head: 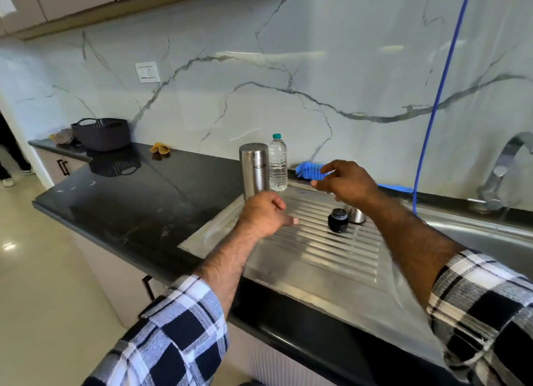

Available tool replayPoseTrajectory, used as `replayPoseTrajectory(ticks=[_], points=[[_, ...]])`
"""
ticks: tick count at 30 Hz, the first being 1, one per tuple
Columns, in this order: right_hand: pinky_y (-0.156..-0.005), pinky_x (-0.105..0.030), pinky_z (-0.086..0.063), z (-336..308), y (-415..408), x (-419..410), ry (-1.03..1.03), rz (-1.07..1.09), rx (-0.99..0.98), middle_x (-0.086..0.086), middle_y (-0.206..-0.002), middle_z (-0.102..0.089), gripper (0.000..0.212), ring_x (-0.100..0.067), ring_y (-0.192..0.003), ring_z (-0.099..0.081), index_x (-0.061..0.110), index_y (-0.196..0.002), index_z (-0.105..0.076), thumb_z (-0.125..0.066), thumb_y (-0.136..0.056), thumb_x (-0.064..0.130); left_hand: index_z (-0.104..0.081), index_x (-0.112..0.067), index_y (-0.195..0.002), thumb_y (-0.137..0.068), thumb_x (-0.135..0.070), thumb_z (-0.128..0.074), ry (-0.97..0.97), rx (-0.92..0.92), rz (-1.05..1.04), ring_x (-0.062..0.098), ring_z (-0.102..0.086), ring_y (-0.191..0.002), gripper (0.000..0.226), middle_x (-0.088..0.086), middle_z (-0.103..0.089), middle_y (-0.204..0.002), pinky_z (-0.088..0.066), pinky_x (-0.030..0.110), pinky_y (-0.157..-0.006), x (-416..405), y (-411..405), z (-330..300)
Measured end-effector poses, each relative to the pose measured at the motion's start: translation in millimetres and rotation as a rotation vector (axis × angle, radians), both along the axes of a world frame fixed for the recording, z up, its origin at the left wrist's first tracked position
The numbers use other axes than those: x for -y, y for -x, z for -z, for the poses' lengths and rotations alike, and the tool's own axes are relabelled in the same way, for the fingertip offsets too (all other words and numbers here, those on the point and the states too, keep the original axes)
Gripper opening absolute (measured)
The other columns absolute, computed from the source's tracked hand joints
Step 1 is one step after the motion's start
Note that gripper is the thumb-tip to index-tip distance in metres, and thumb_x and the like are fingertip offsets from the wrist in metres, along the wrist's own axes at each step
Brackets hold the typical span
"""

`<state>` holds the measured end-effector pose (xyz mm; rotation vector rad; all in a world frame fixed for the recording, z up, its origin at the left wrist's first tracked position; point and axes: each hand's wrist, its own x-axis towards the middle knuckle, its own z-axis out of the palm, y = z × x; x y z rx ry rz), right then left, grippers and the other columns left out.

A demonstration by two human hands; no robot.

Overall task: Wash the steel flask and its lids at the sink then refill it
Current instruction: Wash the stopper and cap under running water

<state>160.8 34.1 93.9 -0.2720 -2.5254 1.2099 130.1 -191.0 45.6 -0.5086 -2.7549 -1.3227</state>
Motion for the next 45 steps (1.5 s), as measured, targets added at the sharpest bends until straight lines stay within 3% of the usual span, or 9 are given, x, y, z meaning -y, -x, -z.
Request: replayPoseTrajectory(ticks=[3, 7, 12, 16, 20, 26, 35, 41, 45], points=[[-0.091, -0.029, -0.053, 15, -10, -28, -0.284, 0.034, 0.09, -0.002, -0.119, -0.076, 0.041, -0.019, -0.102, -0.068, 0.026, -0.125, -0.072, -0.081, -0.085, 0.027, -0.067, -0.021, -0.091, -0.066, -0.027, -0.101, -0.012, 0.066, 0.063, 0.013, -0.068, -0.087, 0.043, -0.003, -0.07, -0.094, -0.062, 0.035, -0.085, -36, -1, 15], [-0.109, -0.04, -0.042, 33, -9, -39, -0.761, -0.101, 0.296, 0.004, -0.143, -0.064, 0.054, -0.024, -0.134, -0.056, 0.038, -0.145, -0.058, -0.072, -0.093, 0.032, -0.066, -0.023, -0.092, -0.066, -0.024, -0.101, 0.012, 0.135, 0.052, 0.016, -0.07, -0.092, 0.043, -0.002, -0.071, -0.097, -0.063, 0.039, -0.088, -61, 10, 30], [-0.106, -0.043, -0.032, 42, 4, -42, -1.006, -0.192, 0.323, 0.009, -0.125, -0.07, 0.048, -0.023, -0.126, -0.054, 0.043, -0.131, -0.064, -0.079, -0.086, 0.034, -0.067, -0.023, -0.09, -0.077, -0.026, -0.095, -0.002, 0.116, 0.026, 0.016, -0.073, -0.085, 0.031, -0.003, -0.072, -0.092, -0.066, 0.041, -0.083, -71, 25, 38], [-0.094, -0.037, -0.054, 42, -8, -62, -0.798, -0.172, 0.169, 0.004, -0.112, -0.075, 0.039, -0.023, -0.109, -0.068, 0.036, -0.115, -0.073, -0.083, -0.078, 0.034, -0.068, -0.025, -0.086, -0.077, -0.023, -0.095, -0.025, 0.069, 0.062, 0.019, -0.073, -0.077, 0.029, -0.003, -0.073, -0.081, -0.065, 0.036, -0.075, -91, 27, 44], [-0.085, -0.029, -0.056, 39, -52, -116, -0.427, -0.05, 0.017, 0.009, -0.098, -0.074, 0.034, -0.013, -0.093, -0.07, 0.03, -0.112, -0.078, -0.089, -0.08, 0.033, -0.067, -0.027, -0.099, -0.067, -0.022, -0.101, -0.04, 0.014, 0.241, 0.011, -0.068, -0.078, 0.046, -0.005, -0.073, -0.088, -0.054, 0.021, -0.072, -145, 7, 39], [-0.056, -0.021, -0.053, 59, -159, -223, 0.059, 0.195, -0.131, -0.01, -0.08, -0.076, 0.014, -0.01, -0.063, -0.068, 0.018, -0.107, -0.079, -0.079, -0.095, 0.025, -0.064, -0.026, -0.108, -0.065, -0.014, -0.102, -0.131, 0.103, 0.461, 0.015, -0.062, -0.072, 0.058, -0.003, -0.067, -0.086, -0.059, 0.037, -0.072, -266, -54, 45], [-0.071, -0.036, -0.056, 100, -156, -298, 0.392, 0.431, -0.188, -0.009, -0.086, -0.074, 0.03, -0.017, -0.064, -0.064, 0.009, -0.123, -0.076, -0.08, -0.093, 0.012, -0.052, -0.036, -0.15, -0.07, -0.019, -0.095, -0.352, 0.256, 0.47, 0.023, -0.072, -0.098, 0.092, -0.002, -0.068, -0.113, -0.065, 0.054, -0.084, -379, -93, 63], [-0.064, -0.025, -0.053, 110, -143, -309, 0.498, 0.358, -0.194, -0.004, -0.086, -0.075, 0.024, -0.009, -0.064, -0.064, 0.015, -0.123, -0.076, -0.07, -0.1, 0.01, -0.07, -0.037, -0.129, -0.072, -0.024, -0.088, -0.498, 0.177, 0.427, 0.03, -0.078, -0.09, 0.061, 0.007, -0.076, -0.106, -0.066, 0.054, -0.082, -410, -78, 88], [-0.057, -0.025, -0.052, 111, -144, -309, 0.569, 0.431, -0.204, -0.003, -0.081, -0.078, 0.011, -0.011, -0.058, -0.061, 0.018, -0.101, -0.082, -0.077, -0.095, 0.01, -0.07, -0.029, -0.109, -0.084, 0.006, -0.083, -0.562, 0.287, 0.505, 0.03, -0.075, -0.091, 0.045, 0.008, -0.076, -0.105, -0.065, 0.055, -0.083, -410, -75, 91]])
